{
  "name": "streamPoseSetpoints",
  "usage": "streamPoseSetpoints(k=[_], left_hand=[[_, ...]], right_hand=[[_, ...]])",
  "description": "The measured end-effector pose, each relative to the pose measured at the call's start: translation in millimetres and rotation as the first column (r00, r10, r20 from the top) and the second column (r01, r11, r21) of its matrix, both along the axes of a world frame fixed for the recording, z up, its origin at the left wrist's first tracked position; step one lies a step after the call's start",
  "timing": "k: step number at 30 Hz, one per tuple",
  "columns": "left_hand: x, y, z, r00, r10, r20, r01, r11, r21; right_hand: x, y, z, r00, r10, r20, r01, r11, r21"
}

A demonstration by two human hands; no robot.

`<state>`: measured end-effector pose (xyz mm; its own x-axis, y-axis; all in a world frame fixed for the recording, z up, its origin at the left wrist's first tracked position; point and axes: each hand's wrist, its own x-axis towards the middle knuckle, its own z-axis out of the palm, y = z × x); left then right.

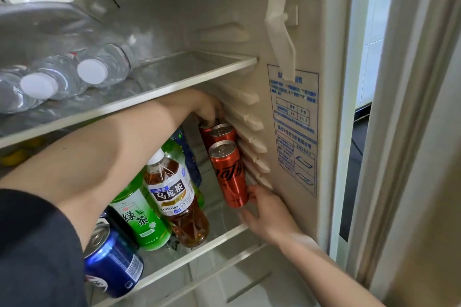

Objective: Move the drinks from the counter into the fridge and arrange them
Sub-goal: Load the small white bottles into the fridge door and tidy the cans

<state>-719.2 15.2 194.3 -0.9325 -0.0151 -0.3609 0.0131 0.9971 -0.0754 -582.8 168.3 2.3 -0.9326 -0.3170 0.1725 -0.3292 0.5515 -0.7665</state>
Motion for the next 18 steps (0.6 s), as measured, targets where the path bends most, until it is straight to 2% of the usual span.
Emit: streamPoseSetpoints(k=[3,6,8,13,18], left_hand=[[-3,-4,-5,0.975,0.217,0.046,-0.220,0.973,0.074],[-3,-2,-8,0.921,0.377,0.094,-0.382,0.924,0.034],[-5,-2,-10,0.914,0.383,0.136,-0.389,0.921,0.017],[-8,-8,-1,0.927,0.343,0.154,-0.362,0.924,0.124],[-16,-17,-1,0.952,0.266,0.150,-0.275,0.960,0.044]], right_hand=[[0,0,1,1.000,-0.010,0.025,0.010,1.000,0.001],[1,-1,1,0.999,-0.017,0.036,0.017,1.000,-0.002],[2,-1,1,0.999,-0.015,0.045,0.015,1.000,-0.006],[3,-1,-1,0.999,-0.016,0.040,0.016,1.000,-0.005],[4,-3,-3,0.999,-0.024,0.030,0.024,1.000,0.006]])
